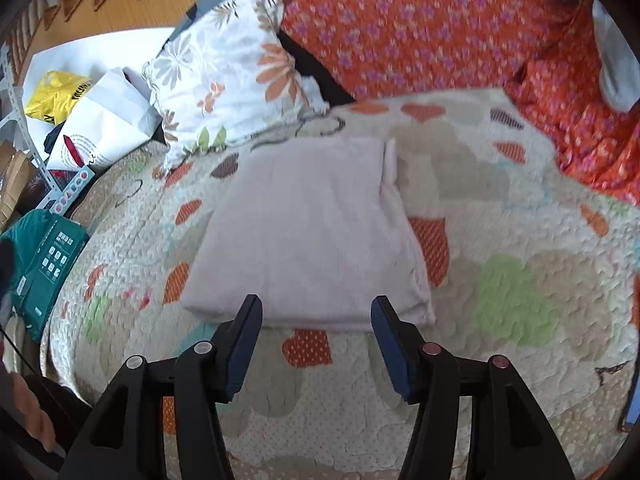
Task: Fold small clothes
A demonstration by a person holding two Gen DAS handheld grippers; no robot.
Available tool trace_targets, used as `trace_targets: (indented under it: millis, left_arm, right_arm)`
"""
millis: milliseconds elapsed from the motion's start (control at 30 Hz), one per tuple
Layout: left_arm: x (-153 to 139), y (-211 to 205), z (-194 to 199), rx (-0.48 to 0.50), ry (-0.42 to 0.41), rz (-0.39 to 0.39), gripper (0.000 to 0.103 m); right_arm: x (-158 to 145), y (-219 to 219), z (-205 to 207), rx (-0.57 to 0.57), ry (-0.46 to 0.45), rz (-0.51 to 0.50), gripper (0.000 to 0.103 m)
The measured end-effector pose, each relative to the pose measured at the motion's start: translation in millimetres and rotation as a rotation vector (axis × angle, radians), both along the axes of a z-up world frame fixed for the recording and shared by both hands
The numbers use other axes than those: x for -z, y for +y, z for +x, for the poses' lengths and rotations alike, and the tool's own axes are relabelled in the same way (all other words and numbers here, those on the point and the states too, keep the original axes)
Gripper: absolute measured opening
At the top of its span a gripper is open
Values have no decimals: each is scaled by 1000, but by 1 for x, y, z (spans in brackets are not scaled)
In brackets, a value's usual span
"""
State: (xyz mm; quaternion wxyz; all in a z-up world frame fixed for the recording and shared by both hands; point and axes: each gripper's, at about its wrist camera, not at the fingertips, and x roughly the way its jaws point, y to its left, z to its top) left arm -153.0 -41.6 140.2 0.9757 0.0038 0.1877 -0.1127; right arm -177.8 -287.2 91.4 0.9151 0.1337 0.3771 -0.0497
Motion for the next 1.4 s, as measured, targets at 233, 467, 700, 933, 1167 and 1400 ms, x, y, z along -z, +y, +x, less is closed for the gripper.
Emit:
trace_targets:
  millis: [233,467,700,933,1167,1400]
  left_arm:
    - [37,-14,22,12,192,94,103]
    - [64,-18,37,1,305,140,103]
    - [88,-20,54,-15,418,182,103]
    - [99,-17,61,-20,483,187,103]
    - [104,-16,64,-24,503,212,103]
    - [103,-12,71,-43,535,194,103]
  right_arm:
    - [11,6,7,-14,51,-48,65]
    - [18,1,11,0,61,-50,66]
    - [17,0,19,8,42,-71,66]
    - [-6,12,79,-38,7,-209,66]
    - [46,27,135,-112,154,-225,66]
    - [55,38,93,-156,275,-228,73]
